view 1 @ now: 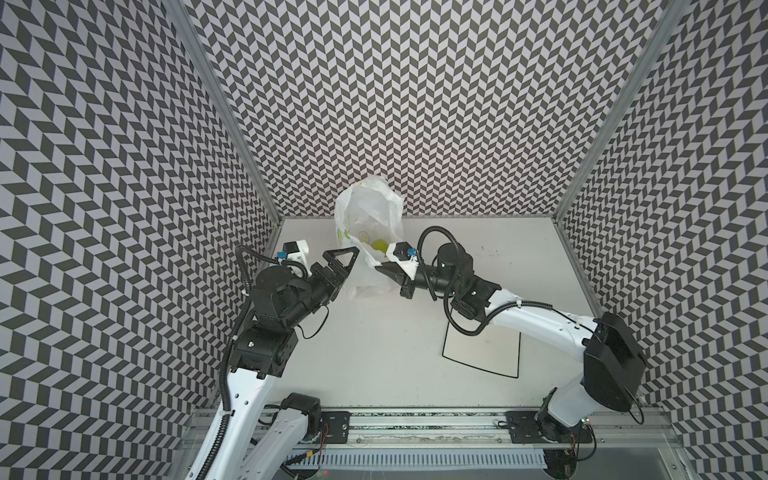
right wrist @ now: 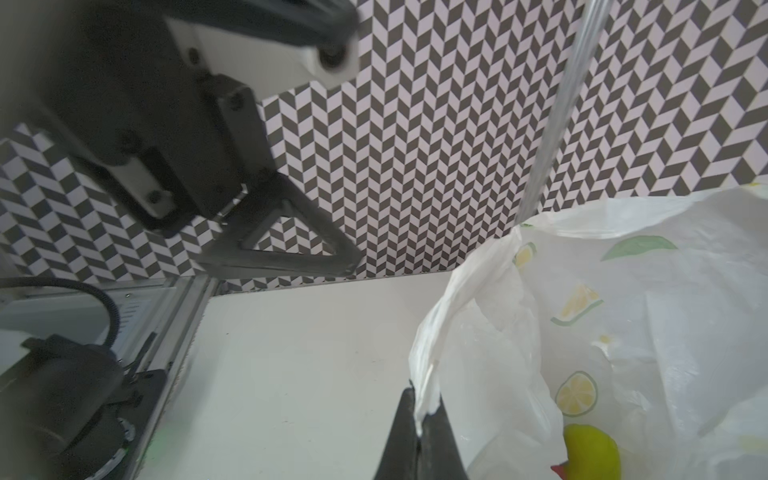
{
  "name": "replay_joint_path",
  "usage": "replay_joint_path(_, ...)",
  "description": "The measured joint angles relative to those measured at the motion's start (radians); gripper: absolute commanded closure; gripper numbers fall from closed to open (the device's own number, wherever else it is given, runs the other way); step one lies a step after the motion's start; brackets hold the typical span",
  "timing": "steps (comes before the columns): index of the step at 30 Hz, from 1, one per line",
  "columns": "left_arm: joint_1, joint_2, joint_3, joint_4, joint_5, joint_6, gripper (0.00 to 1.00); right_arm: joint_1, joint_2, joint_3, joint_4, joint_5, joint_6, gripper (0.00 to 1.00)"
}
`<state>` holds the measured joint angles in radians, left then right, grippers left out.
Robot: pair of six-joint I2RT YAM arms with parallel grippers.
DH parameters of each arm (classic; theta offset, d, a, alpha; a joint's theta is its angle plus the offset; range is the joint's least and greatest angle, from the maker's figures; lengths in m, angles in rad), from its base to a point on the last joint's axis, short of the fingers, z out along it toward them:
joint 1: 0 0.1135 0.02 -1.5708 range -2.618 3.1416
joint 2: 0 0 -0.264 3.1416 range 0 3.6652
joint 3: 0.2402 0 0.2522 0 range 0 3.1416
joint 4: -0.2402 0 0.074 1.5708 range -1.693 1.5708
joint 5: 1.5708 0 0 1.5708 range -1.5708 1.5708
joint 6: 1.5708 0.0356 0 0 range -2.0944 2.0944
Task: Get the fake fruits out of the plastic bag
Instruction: 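Grasp the bag rim with the left gripper while the right gripper reaches the opening, then hold the bag open with the left gripper and lower the right gripper inside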
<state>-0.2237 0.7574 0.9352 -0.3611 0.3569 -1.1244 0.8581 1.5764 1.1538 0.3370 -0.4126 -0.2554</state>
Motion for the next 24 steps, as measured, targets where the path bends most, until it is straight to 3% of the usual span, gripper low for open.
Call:
replay_joint_path(7,-0.025,0.042,-0.014,-0.043,-0.043,-0.017,0.08,0.108,-0.064,-0.102,-0.005,0.085,-0.07,0.97)
replay_joint_path(16,-0.088,0.048,-0.064,-0.085,-0.109,0.002,0.42,0.188,-0.068,-0.138,-0.031,0.147,-0.124,0.97)
replay_joint_path(19,-0.121,0.048,-0.074,-0.109,-0.139,0.021,0.6,0.193,-0.068,-0.138,-0.031,0.154,-0.126,0.95)
replay_joint_path(20,-0.134,0.048,-0.077,-0.121,-0.152,0.026,0.68,0.194,-0.068,-0.139,-0.031,0.155,-0.126,0.89)
replay_joint_path(22,-0.151,0.048,-0.081,-0.133,-0.168,0.048,0.79,0.194,-0.068,-0.141,-0.031,0.158,-0.115,0.64)
replay_joint_path(24,-0.166,0.048,-0.084,-0.147,-0.187,0.073,0.87,0.194,-0.075,-0.142,-0.04,0.173,-0.086,0.54)
